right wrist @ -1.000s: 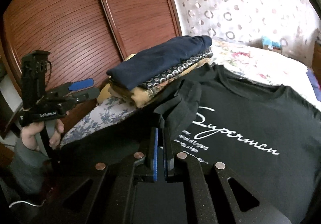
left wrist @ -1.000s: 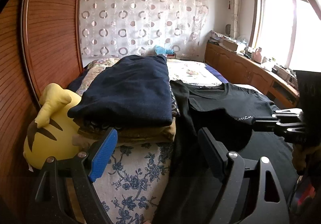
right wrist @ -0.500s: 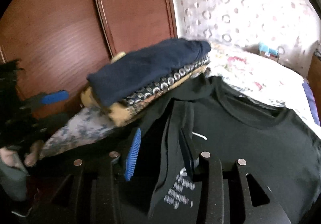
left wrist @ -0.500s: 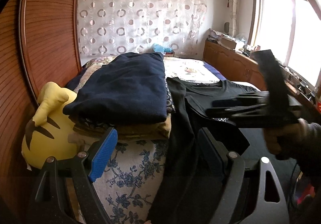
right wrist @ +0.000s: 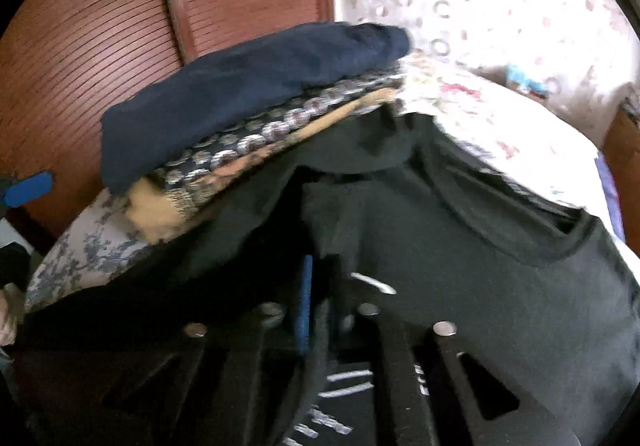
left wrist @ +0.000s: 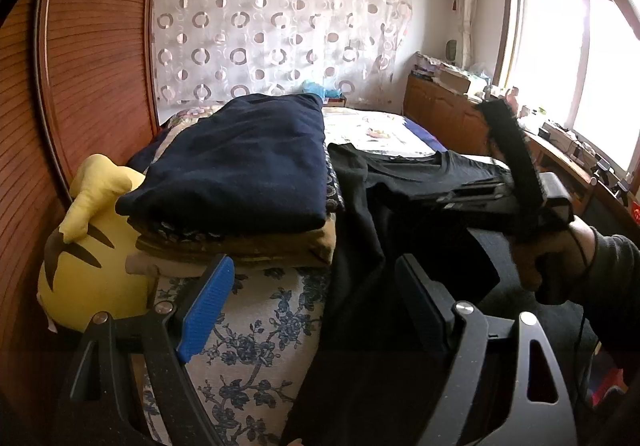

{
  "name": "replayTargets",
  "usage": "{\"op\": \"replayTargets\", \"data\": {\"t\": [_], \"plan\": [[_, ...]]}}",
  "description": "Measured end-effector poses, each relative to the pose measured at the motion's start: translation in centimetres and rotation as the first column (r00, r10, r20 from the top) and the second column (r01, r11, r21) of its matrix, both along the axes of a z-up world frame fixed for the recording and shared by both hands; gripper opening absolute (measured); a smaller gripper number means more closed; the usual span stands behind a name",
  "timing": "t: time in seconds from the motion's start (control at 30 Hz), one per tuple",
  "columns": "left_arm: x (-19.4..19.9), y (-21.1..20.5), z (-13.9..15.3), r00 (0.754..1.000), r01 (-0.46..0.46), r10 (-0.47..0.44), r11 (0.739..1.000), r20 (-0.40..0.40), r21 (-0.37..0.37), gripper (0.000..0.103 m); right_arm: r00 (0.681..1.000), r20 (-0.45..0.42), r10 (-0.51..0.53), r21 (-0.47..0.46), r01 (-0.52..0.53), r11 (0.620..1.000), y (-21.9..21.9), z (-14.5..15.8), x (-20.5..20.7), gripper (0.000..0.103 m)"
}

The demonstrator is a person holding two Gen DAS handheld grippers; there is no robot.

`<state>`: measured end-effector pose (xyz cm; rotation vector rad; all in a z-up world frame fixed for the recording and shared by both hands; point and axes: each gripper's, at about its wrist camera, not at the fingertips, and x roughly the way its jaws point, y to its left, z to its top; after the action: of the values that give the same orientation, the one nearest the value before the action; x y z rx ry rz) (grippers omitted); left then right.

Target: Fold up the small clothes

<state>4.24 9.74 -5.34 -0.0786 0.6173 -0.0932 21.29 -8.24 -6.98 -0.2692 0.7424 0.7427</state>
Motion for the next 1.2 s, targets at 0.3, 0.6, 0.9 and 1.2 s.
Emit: {"op": "replayTargets", "data": {"t": [0.3,0.6,0.9,1.2], "plan": [[0.5,-0.8,0.1,1.000,0.018,-0.018,1.000,0.000,0.005,0.083,0.982,0.023,-0.189,0.055,0.188,0.981,-6.9,0.8,0.3,0.006],[3.6,-3.3,1.4,0.995,0.095,-0.095,0.993,0.003,0.063,0.083,0.965,0.047,-0.259,-0.031,0.261,0.965,-11.3,1.1,-1.0,0.047],[7.5,-6.2,2.0,0.985,0.173,-0.172,0.980,-0.028,0.094,0.065,0.954,0.035,-0.298,-0.074,0.300,0.951,-16.7,0.0,-2.7,0.047],[12.6,-8.6,1.2,0.972,0.220,-0.201,0.962,-0.123,0.162,0.045,0.953,0.018,-0.302,-0.074,0.302,0.950,-17.7,0.0,-2.8,0.047]]}}
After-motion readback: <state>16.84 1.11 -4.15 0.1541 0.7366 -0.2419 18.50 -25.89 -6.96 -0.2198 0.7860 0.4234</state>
